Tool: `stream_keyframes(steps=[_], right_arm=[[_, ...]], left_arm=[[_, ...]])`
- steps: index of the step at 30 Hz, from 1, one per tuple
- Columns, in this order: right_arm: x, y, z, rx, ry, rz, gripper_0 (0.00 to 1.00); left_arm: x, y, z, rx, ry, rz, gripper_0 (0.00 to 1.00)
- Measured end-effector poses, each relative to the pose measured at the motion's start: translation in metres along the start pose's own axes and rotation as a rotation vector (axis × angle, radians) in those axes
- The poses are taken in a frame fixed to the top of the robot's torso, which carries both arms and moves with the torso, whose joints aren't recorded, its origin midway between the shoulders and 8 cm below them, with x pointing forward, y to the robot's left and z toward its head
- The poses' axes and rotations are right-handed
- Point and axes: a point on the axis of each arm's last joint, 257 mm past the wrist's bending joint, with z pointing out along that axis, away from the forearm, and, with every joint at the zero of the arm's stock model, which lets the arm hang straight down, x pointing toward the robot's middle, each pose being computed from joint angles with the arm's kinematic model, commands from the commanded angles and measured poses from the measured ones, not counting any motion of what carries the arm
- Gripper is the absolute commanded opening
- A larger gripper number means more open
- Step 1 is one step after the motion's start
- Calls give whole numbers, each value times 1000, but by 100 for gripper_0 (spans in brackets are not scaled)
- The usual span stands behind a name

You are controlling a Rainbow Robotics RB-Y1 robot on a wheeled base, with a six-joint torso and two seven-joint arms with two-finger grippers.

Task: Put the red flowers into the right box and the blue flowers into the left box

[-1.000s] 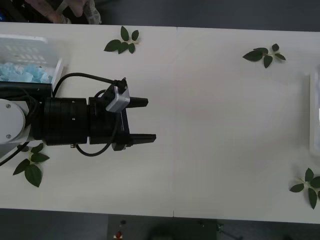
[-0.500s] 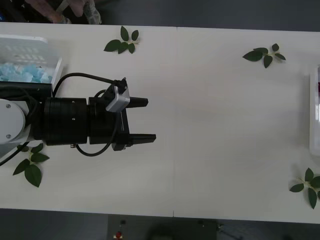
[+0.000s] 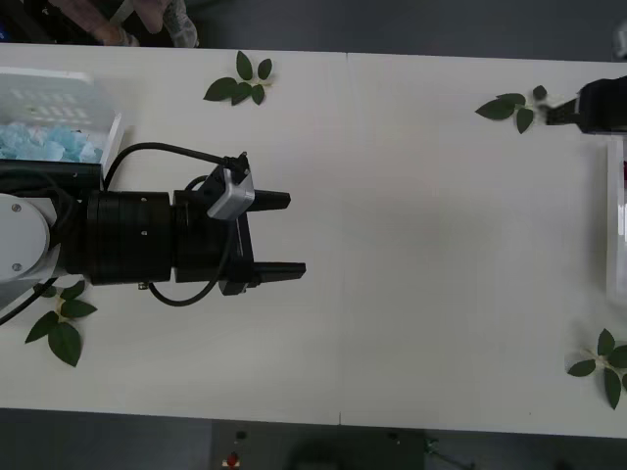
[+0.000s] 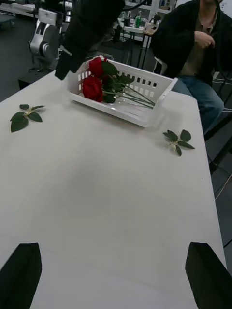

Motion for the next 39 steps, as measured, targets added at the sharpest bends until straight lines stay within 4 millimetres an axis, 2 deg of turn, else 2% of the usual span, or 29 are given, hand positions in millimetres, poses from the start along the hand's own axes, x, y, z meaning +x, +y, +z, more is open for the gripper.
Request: stream_keyframes(steps=[3,6,8,10,15,20,24,28,34,39], right_arm=[[8,64,-4,-139,-9,-180,93],[21,119,-14,-275,-15,-270,93],[31,151,-23,-378,-16,-317,93],[44,173,-33,-468,-11,-423,93],[74,202,-47,-623,-21,-739,93],[98,233,-53,-752,-24,-861,93],[109,266,-55,-856,-102,-998,93],[114,296,-54,-922,-142,-1001,93],[135,311,-57,-991,-122,-1067,93],[137,311,-57,-994,-115,-1071,93]], left_arm=[[0,0,0,0,0,0,87],[0,0,0,0,0,0,86],[0,0,0,0,0,0,87],[0,0,0,0,0,0,87],[0,0,0,0,0,0,86],[0,0,0,0,0,0,86],[0,0,0,0,0,0,86],[0,0,0,0,0,0,86],[0,0,0,0,0,0,86],[0,0,0,0,0,0,86]])
